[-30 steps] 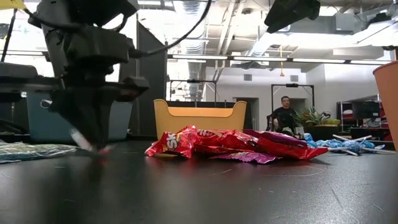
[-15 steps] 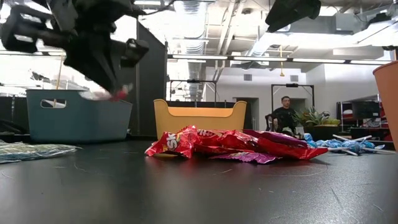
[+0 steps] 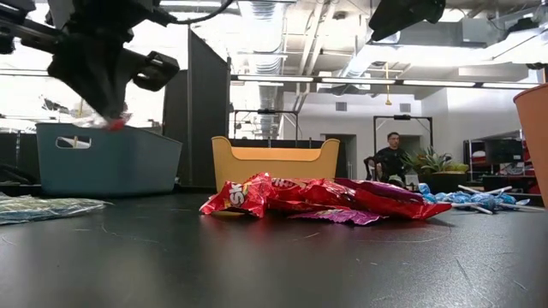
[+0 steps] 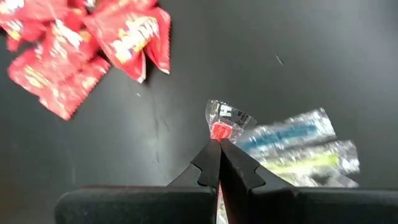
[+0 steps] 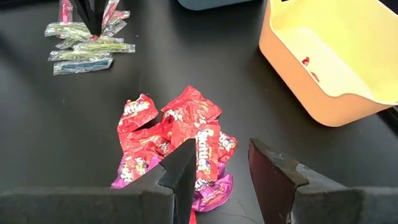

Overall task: Sort candy
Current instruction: Put the red gummy into the blue bin

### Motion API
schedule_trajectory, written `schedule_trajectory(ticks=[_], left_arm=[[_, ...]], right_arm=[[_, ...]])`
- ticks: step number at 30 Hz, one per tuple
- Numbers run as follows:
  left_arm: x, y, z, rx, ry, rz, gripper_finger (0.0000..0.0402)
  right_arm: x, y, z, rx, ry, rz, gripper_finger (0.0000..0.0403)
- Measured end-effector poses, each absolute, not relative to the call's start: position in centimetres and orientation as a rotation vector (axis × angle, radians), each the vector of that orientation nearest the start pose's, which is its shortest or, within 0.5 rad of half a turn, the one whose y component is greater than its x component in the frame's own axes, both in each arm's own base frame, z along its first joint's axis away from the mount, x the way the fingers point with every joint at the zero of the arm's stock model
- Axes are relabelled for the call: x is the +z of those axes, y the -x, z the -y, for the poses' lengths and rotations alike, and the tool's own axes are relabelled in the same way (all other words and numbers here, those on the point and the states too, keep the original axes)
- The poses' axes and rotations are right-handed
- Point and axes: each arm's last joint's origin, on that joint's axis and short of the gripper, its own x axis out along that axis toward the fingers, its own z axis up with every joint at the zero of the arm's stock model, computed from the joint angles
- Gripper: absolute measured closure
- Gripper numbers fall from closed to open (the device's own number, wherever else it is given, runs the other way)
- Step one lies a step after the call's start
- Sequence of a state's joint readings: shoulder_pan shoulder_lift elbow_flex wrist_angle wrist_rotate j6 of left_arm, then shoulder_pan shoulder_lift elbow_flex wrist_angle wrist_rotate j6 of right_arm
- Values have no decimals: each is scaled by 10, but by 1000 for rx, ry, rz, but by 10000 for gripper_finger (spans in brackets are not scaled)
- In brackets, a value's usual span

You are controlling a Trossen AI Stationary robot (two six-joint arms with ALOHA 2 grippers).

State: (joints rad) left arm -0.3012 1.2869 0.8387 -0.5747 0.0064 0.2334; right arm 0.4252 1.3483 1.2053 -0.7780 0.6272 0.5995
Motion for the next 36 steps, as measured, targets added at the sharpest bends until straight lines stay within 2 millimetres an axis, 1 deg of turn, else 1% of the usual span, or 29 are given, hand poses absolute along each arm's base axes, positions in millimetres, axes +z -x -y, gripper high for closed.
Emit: schedule_trajectory(ticks=[5,12,19,25,30,31,32,36], left_arm=[[221,-229,74,-463,-332,-1015,401],[222,-225,70,-440,-310,-1043,401],[242,-215,59,-355,-237,-961,401],[259,-202,43,-246,-153,-912,401],[267,-192,38,-228,-132,-889,401],[267,-191,37,-206,-135,-898,401],[267,-189,35,-148,-140,-911,401],[269,-181,16,231,-151,-924,402]], right_arm=[[313,-251,-95,-411,-100,-703,243],[313,-251,-95,-412,-99,-704,243],[313,-251,-95,-412,-96,-705,243],[313,-251,-95,-411,-95,-705,243],[313,-251,-95,-411,-95,-704,243],[313,-251,-95,-411,-95,-703,243],[313,-251,-95,-411,-95,-704,243],[313,-251,-95,-411,-96,-703,243]])
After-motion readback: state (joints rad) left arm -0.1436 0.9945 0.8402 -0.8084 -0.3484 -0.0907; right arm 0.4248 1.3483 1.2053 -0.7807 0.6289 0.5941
